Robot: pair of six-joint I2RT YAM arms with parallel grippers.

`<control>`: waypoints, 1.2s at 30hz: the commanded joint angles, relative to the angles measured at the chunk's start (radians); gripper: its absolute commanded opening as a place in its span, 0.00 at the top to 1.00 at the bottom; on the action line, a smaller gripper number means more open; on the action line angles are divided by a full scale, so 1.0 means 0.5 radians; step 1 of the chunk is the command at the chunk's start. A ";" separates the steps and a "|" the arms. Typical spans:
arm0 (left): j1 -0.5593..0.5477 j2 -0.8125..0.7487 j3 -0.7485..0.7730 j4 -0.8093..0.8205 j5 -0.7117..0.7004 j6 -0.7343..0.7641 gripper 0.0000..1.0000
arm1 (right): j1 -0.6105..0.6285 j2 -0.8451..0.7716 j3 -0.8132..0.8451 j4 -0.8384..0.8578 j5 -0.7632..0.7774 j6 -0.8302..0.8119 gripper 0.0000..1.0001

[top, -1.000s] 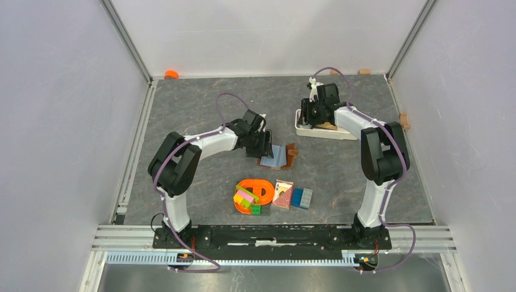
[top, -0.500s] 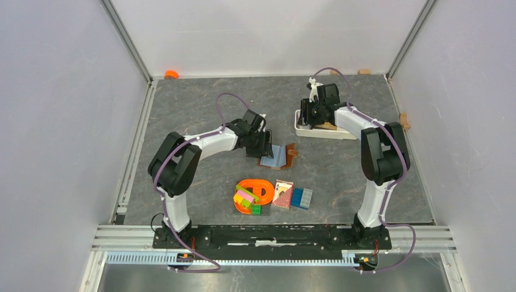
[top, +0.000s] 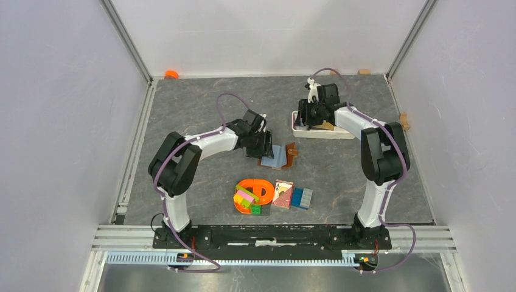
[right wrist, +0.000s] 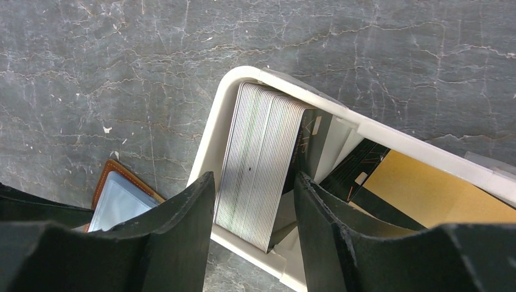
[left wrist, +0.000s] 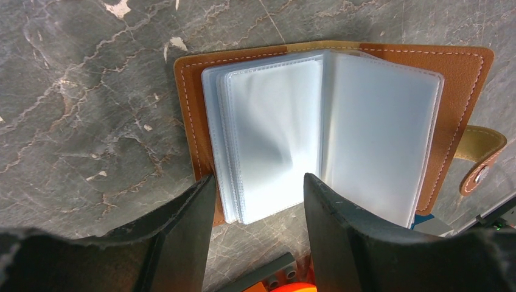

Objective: Put the credit cards into the card holder
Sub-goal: Pick up the credit card from the storage box.

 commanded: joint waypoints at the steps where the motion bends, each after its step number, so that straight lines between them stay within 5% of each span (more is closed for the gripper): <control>1: -0.019 0.023 0.054 -0.013 0.027 0.074 0.38 | 0.012 -0.092 0.009 0.048 -0.113 0.015 0.45; 14: -0.020 0.023 0.054 -0.013 0.027 0.075 0.39 | 0.008 -0.117 0.005 0.049 -0.146 0.017 0.52; 36: -0.019 0.022 0.054 -0.011 0.027 0.077 0.39 | -0.002 -0.114 -0.006 0.055 -0.167 0.013 0.85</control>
